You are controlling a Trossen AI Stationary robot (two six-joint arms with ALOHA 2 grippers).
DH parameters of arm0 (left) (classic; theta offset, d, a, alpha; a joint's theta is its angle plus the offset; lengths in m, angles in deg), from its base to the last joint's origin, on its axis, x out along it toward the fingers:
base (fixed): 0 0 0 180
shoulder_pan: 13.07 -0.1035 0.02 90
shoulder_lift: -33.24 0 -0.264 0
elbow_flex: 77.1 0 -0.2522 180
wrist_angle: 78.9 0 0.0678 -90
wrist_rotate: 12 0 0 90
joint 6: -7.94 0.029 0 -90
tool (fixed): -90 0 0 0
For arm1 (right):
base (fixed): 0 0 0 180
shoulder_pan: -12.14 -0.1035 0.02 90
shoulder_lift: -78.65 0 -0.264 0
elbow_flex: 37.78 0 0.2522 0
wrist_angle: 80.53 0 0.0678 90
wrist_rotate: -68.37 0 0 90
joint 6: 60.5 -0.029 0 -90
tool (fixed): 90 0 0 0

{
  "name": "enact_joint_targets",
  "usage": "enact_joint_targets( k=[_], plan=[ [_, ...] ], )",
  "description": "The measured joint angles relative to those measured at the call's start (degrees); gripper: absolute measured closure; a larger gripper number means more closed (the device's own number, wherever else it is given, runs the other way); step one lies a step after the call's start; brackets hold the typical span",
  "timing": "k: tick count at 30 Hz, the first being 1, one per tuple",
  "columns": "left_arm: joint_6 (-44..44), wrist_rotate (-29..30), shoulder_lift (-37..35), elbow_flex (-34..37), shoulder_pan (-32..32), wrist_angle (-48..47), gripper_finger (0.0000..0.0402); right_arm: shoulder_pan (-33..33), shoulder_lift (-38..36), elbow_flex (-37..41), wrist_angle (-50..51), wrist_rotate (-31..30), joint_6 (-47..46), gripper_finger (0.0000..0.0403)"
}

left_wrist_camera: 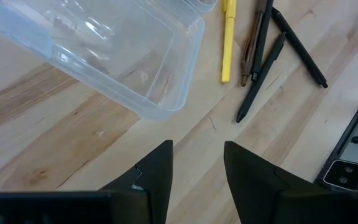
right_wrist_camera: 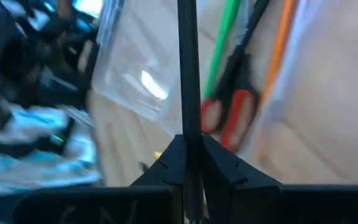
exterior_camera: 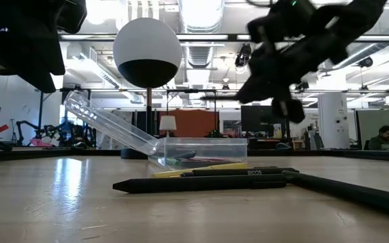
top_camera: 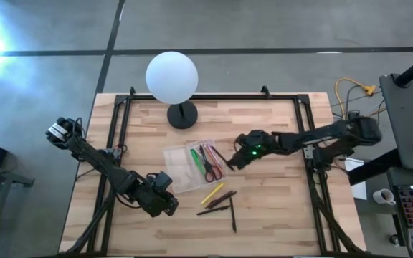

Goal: Pick & place school supplies into a supply box
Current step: Put the black ballpen into the supply box

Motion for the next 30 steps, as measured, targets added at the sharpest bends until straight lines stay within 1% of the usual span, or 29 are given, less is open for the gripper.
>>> enact_joint_targets(
  k=[2,5,9,12,16,18,21,23,25,27,30],
  plan=[
    [0.00,0.00,0.00,0.00,0.00,0.08,0.0274,0.08,5.06,0.01,-7.59,0.98,-7.15,0.0384],
    [0.00,0.00,-0.02,0.00,0.00,0.10,0.0274,0.03,11.62,0.01,-15.01,0.91,-17.09,0.0371],
    [0.00,0.00,-0.09,-0.23,0.00,0.06,0.0274,0.01,16.92,-0.06,-24.57,0.52,-20.45,0.0337],
    [0.00,0.00,-0.11,-0.51,0.00,0.11,0.0274,-0.10,17.91,-0.90,-26.26,-0.76,-19.19,0.0310],
    [0.00,0.00,-0.11,-0.66,0.00,0.12,0.0274,-0.12,17.08,-2.32,-22.00,-1.67,-10.77,0.0276],
    [-0.02,0.00,-0.11,-0.66,0.00,0.06,0.0274,-0.11,15.84,-2.67,-19.65,-1.85,-3.89,0.0260],
    [-0.02,-0.01,-0.11,-0.66,0.00,0.25,0.0274,-1.17,11.90,-2.68,-14.67,0.19,15.53,0.0240],
    [0.08,0.01,-0.11,-0.66,0.00,2.05,0.0274,-2.79,7.99,-2.79,-6.64,0.47,25.91,0.0232],
    [2.97,0.07,0.17,-0.66,-0.03,5.13,0.0274,-4.47,4.48,-2.99,3.81,-1.68,33.77,0.0230],
    [9.86,0.09,1.25,-0.68,-0.21,9.76,0.0274,-6.27,1.13,-2.94,13.71,-5.90,40.97,0.0230],
    [19.61,0.17,4.86,-1.28,-0.35,15.02,0.0274,-9.24,-3.67,-2.86,24.91,-13.83,46.25,0.0230]
  ],
)
